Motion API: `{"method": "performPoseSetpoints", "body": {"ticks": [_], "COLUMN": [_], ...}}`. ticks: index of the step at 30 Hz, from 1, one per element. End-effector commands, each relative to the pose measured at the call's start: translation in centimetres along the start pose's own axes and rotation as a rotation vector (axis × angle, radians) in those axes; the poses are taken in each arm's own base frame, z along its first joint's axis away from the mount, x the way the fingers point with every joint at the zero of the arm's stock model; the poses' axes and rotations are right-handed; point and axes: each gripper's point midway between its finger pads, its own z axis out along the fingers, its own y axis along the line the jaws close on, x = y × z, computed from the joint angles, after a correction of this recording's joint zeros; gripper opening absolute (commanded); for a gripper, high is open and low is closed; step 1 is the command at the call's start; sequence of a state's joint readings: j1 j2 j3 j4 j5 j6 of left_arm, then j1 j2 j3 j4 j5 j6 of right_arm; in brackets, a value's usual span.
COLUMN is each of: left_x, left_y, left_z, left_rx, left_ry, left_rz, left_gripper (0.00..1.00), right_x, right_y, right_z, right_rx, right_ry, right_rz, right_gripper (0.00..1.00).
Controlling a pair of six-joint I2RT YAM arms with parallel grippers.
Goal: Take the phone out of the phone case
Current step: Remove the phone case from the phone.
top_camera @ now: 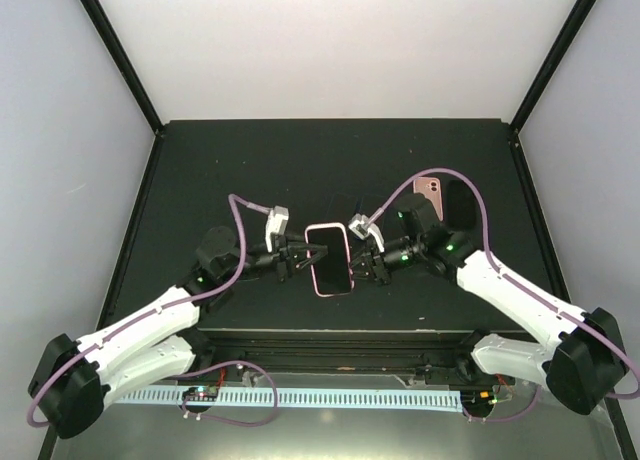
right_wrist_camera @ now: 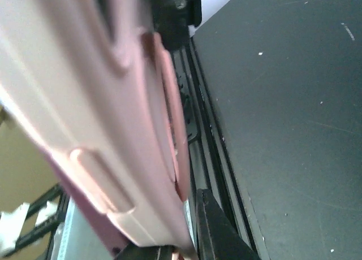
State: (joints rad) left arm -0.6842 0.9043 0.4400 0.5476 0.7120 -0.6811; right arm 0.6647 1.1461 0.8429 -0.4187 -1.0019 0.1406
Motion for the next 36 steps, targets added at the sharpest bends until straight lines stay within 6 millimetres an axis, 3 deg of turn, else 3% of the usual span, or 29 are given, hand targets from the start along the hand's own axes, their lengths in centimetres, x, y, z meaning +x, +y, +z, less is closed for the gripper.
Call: {"method": "performPoseSetpoints", "body": {"ticks": [1, 4, 8, 12, 13, 15, 22, 27, 32, 36], "left_x": [-1.3, -3.8, -5.8, -4.5, -4.1, -3.6, -0.6, 1.7, 4.0, 5.0], "left_y": [5.7, 6.5, 7.5, 10.0, 10.4, 10.3, 9.6, 9.7, 8.7, 8.7], "left_z": [0.1, -1.1, -3.1, -5.5, -6.1, -7.2, -8.7, -7.4, -3.7, -0.7], "left_rx": [-0.348, -0.465, -0.647, -0.826, -0.854, -0.877, -0.891, -0.915, -0.903, -0.890], "left_ry": [-0.025, -0.110, -0.131, -0.100, -0.102, -0.126, -0.101, -0.023, 0.124, 0.185], "left_rz": [0.014, 0.080, 0.173, 0.156, 0.148, 0.140, 0.114, 0.135, 0.253, 0.306], "left_gripper": [0.39, 0.59, 0.69, 0.75, 0.80, 0.82, 0.71, 0.69, 0.74, 0.78], "right_x": [-4.4, -3.1, -2.0, -1.8, -1.8, -1.8, -1.6, -1.2, -1.6, -1.6], "right_y": [-0.1, -3.0, -4.7, -5.9, -6.3, -7.1, -10.7, -13.2, -15.5, -16.3], "right_z": [-0.1, 0.0, -0.3, -0.2, -0.2, -0.2, -1.6, -3.2, -7.1, -8.7], "right_rx": [0.004, 0.100, 0.144, 0.161, 0.176, 0.208, 0.380, 0.503, 0.619, 0.689], "right_ry": [-0.197, -0.227, -0.270, -0.279, -0.282, -0.286, -0.326, -0.360, -0.450, -0.477], "right_rz": [-0.038, 0.056, 0.080, 0.110, 0.116, 0.130, 0.254, 0.343, 0.379, 0.373], "right_gripper": [0.01, 0.01, 0.01, 0.01, 0.01, 0.01, 0.01, 0.01, 0.01, 0.01]}}
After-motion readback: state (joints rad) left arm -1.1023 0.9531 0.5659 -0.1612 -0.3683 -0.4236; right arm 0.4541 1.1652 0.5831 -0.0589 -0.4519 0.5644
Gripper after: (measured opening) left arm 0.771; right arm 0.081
